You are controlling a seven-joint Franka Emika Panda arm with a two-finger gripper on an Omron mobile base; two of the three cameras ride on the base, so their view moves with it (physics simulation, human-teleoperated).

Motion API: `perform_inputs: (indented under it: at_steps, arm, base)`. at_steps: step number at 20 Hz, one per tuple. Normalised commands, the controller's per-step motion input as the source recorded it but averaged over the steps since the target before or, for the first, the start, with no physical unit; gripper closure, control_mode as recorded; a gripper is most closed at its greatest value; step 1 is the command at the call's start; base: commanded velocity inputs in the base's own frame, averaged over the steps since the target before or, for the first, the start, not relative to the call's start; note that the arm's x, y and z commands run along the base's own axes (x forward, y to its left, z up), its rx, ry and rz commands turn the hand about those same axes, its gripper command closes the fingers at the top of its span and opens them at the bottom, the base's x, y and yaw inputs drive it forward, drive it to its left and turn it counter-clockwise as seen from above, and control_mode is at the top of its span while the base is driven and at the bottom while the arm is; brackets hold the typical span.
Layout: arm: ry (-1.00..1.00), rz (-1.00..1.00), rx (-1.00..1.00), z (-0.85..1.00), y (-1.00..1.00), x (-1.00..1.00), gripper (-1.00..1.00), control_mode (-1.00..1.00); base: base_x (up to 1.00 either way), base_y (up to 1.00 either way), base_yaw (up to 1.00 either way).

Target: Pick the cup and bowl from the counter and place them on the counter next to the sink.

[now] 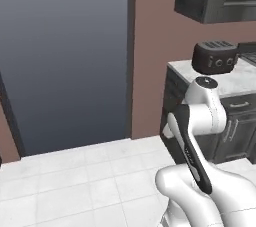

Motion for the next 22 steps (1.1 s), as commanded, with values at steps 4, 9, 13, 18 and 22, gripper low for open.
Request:
perform_inputs:
  at_steps: [4,9,13,18,22]
  arm:
    - [0.00,0.00,0.00,0.00,0.00,0.00,-1.00,1.00]
    - [0.00,0.00,0.00,0.00,0.00,0.00,-1.00,1.00]
    - [0.00,0.00,0.00,0.00,0.00,0.00,-1.00,1.00]
    - [0.00,0.00,0.00,0.00,0.00,0.00,-1.00,1.00]
    - [0.00,0.00,0.00,0.00,0.00,0.00,-1.00,1.00]
  base:
    - [0.11,-1.00,-0.09]
    - [0.17,-1.00,-0.04]
    - [0.15,-1.00,0.00]
    - [0.15,-1.00,0.00]
    - [0.09,-1.00,0.00]
